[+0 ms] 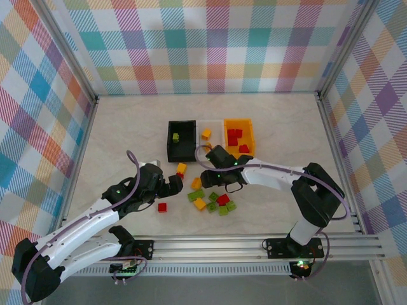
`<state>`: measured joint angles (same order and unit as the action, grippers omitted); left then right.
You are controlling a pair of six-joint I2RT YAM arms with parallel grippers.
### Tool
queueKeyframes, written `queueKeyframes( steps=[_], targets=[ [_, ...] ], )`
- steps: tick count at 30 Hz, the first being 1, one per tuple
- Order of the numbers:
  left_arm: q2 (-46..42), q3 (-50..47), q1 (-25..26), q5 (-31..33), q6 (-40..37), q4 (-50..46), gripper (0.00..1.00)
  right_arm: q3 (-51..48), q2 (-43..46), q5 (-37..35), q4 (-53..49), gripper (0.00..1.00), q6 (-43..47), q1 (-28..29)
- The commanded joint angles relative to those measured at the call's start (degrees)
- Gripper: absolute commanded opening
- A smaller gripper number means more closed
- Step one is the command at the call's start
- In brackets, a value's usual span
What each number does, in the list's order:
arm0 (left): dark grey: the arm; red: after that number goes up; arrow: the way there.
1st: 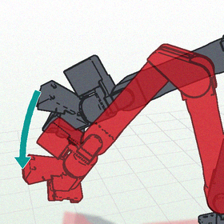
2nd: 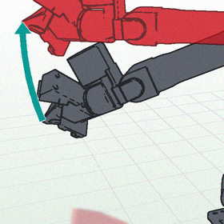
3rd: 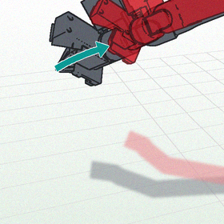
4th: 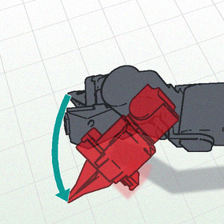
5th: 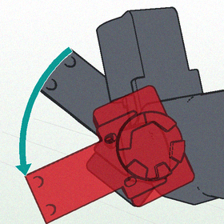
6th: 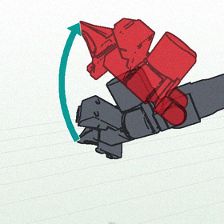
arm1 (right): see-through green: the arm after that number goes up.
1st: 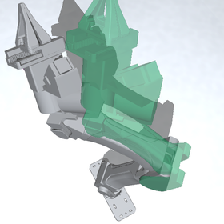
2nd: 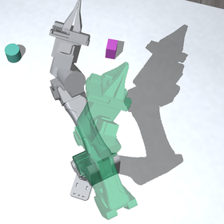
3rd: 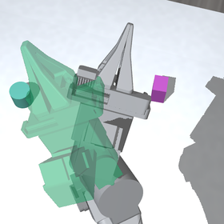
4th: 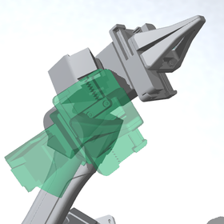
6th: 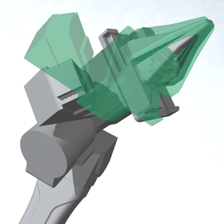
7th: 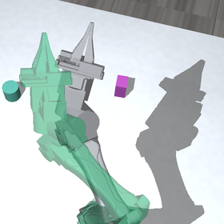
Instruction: Sort the legos into containers by color
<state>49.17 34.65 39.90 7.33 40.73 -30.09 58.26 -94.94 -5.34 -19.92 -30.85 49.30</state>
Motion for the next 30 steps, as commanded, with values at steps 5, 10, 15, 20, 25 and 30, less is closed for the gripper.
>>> queueKeyframes(
  steps=[5, 10, 15, 20, 25, 30],
  targets=[
    [0.5, 1.0, -0.8, -1.0, -0.5, -1.3, 1.0, 1.3, -4.3, -1.9, 5.2, 0.67, -9.8, 0.6],
    [-0.3, 0.7, -1.0, -1.0, -0.7, -1.5, 1.0, 2.0, -6.5, -1.9, 4.1, 0.59, -12.4, 0.6],
    [-1.1, 0.5, -1.3, -1.3, -0.9, -1.5, 1.0, 2.1, -6.3, -1.9, 2.7, 0.48, -12.1, 0.6],
    [-1.3, 0.2, -1.4, -1.5, -0.8, -1.4, 1.0, 0.9, -5.0, -1.5, 2.1, 0.41, -11.0, 0.5],
    [-1.3, -0.2, -1.4, -2.0, -0.9, -1.0, 1.0, 0.6, -4.0, 0.1, 0.4, 0.66, -7.9, 0.6],
    [-1.3, -0.7, -1.5, -2.0, -0.8, -0.5, 1.0, 0.3, -3.2, 0.7, -1.3, 0.66, -3.9, 1.9]
  ],
)
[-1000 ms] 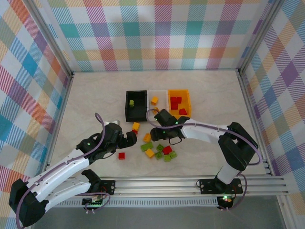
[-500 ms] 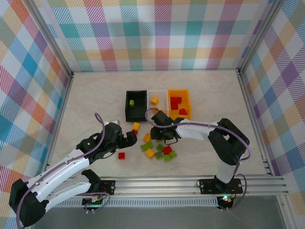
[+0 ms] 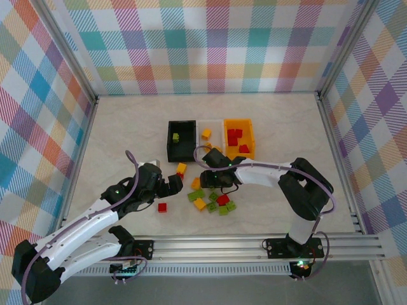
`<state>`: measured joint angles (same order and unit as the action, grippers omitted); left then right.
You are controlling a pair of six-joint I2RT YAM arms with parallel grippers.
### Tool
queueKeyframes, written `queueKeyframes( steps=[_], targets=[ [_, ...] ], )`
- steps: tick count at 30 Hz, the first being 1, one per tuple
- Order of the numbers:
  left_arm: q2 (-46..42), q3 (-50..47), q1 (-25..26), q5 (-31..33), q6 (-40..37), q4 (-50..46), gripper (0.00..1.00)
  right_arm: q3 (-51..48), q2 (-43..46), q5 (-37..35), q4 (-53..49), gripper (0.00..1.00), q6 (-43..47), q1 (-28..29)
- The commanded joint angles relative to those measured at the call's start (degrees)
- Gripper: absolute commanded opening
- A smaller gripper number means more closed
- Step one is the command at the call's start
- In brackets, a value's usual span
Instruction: Sort the legos into containers by color
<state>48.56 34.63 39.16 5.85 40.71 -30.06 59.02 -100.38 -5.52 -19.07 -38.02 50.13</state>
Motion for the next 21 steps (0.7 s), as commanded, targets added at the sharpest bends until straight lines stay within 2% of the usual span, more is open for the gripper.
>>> queueKeyframes(
  steps=[1, 6, 11, 18, 21],
  targets=[
    [-0.7, -0.8, -0.8, -0.5, -0.7, -0.4, 1.0, -0.3, 2.1, 0.6, -2.8, 0.64, 4.1, 1.6],
    [-0.6, -1.1, -0.8, -0.5, -0.7, 0.0, 1.0, 1.2, -0.4, -2.5, -5.3, 0.6, 6.5, 3.0],
    [-0.3, -0.9, -1.0, -0.7, -0.6, 0.0, 1.0, 2.3, -2.5, -4.9, -5.7, 0.51, 8.2, 3.0],
    [-0.3, -1.5, -1.0, -0.7, -0.5, 0.2, 1.0, 1.7, -0.6, -5.7, -3.0, 0.42, 11.9, 3.1],
    [-0.3, -1.6, -1.1, -0.7, -0.5, 0.2, 1.0, 0.9, 1.7, -5.6, -1.8, 0.43, 13.4, 3.2]
  ],
)
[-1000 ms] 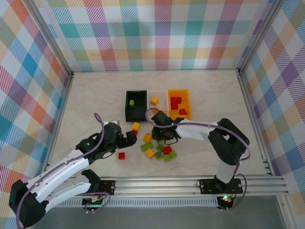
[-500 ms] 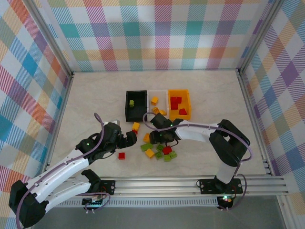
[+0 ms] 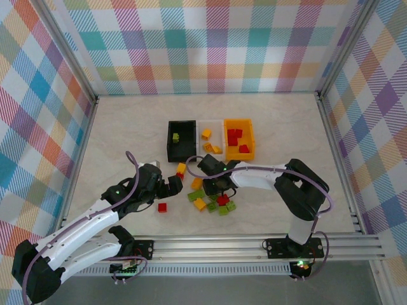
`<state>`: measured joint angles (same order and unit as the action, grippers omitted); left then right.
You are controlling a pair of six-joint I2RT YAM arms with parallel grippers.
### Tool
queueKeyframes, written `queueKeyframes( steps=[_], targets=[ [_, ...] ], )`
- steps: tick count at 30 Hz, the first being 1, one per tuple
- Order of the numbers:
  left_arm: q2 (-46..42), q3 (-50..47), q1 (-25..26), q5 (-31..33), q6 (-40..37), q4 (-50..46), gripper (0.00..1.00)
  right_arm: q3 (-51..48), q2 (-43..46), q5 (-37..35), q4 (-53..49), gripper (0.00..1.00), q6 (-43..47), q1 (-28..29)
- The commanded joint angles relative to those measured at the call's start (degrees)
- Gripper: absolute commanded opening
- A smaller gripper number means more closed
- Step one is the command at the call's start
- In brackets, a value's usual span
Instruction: Sort the legos into containers by color
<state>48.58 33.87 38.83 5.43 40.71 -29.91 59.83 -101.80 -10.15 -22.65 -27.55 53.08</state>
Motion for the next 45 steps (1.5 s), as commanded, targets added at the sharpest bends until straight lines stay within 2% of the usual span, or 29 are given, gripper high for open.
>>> queueKeyframes(
  steps=[1, 3, 6, 14, 18, 20, 24, 28, 30, 33, 39, 45],
  targets=[
    [-0.3, -0.9, -0.8, -0.4, -0.5, 0.2, 1.0, 0.3, 3.4, -1.1, 1.7, 0.47, 3.2, 0.2],
    [-0.3, -1.0, -0.8, -0.4, -0.5, 0.3, 1.0, 0.9, 3.4, -1.7, 0.9, 0.58, 3.3, 0.2],
    [-0.3, -1.2, -0.9, -0.5, -0.5, 0.4, 1.0, 2.2, 1.7, -2.8, -0.5, 0.6, 3.0, 0.2],
    [-0.6, -1.8, -0.9, -0.4, -0.5, 0.3, 1.0, 3.1, -1.8, -2.3, -1.5, 0.48, 2.6, 0.2],
    [-0.6, -2.1, -1.0, -0.6, -0.5, 0.6, 1.0, 3.5, -2.9, -2.3, -1.4, 0.46, 2.7, 0.1],
    [-0.7, -2.1, -1.2, -0.7, -0.5, 0.6, 1.0, 3.8, -3.3, -2.2, -1.4, 0.42, 2.8, 0.1],
    [-0.9, -2.3, -1.2, -0.7, -0.5, 0.5, 1.0, 3.7, -1.1, -1.9, -0.4, 0.34, 4.1, 0.2],
    [-1.6, -2.4, -1.3, -0.1, -0.6, -0.3, 1.0, 6.2, 3.5, 0.4, -0.7, 0.31, 6.7, 0.1],
    [-1.9, -2.4, -1.4, -0.1, -0.6, -0.6, 1.0, 9.4, 3.9, 1.9, -0.9, 0.31, 8.1, 0.1],
    [-2.5, -2.9, -1.4, -0.2, -0.1, -0.5, 1.0, 17.9, 0.0, 3.4, -2.7, 0.31, 9.3, 0.0],
    [-2.3, -2.7, -1.5, -0.8, 0.2, -1.0, 1.0, 38.3, -13.7, 3.8, -6.9, 0.31, 10.3, -2.1],
    [-2.4, -2.5, -1.6, -0.9, 0.0, -1.9, 1.0, 54.4, -24.9, 3.6, -11.5, 0.31, 10.0, -5.0]
  ],
)
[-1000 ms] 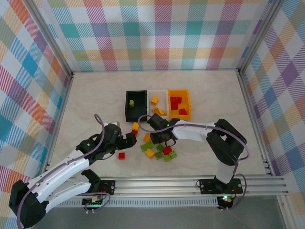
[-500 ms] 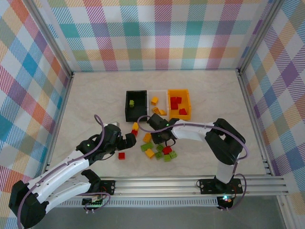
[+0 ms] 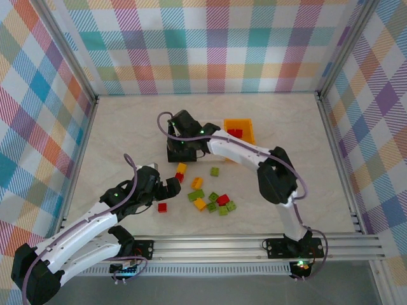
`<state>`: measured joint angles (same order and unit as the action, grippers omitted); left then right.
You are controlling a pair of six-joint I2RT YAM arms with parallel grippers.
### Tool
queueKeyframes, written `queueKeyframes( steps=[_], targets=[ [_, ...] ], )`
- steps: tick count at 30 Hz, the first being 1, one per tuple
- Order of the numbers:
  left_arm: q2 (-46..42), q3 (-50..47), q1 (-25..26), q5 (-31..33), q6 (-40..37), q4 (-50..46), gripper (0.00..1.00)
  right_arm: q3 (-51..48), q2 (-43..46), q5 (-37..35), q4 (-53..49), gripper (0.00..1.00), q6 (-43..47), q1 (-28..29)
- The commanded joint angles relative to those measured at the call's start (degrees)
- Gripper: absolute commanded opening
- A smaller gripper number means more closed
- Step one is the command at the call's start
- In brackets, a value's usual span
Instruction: Sort the legos into containers by color
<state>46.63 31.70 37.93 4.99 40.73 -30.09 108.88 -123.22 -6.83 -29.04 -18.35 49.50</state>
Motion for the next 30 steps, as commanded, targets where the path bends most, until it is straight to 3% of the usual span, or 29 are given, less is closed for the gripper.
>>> queueKeyframes(
  steps=[1, 6, 11, 15, 18, 25, 30],
  targets=[
    [-0.4, -0.2, -0.7, -0.5, -0.3, -1.9, 1.0, 8.4, -5.4, 0.4, -6.5, 0.31, 0.8, -1.7],
    [-0.3, 1.3, -0.7, 0.0, -1.5, -3.6, 1.0, 18.5, -11.9, 0.2, -12.1, 0.42, 0.5, -2.5],
    [-0.1, 2.0, -0.7, 0.1, -1.7, -3.5, 1.0, 19.4, -11.0, 0.9, -11.2, 0.59, -0.4, -2.7],
    [0.8, 2.5, -0.7, -0.2, -2.2, -3.0, 1.0, 17.6, -8.0, 0.8, -10.4, 0.62, -0.7, -2.7],
    [2.4, 3.5, -0.8, -1.0, -3.1, -2.1, 1.0, 9.6, -2.0, 0.5, -6.0, 0.62, -1.4, -2.7],
    [10.8, 8.3, -0.4, -5.4, -5.9, 3.2, 0.99, -19.1, 18.4, -1.3, 3.8, 0.64, -4.9, -3.1],
    [23.7, 17.0, 4.8, -5.0, -8.4, 6.8, 0.93, -39.9, 33.9, -3.1, 6.9, 0.65, -8.4, -5.3]
  ],
)
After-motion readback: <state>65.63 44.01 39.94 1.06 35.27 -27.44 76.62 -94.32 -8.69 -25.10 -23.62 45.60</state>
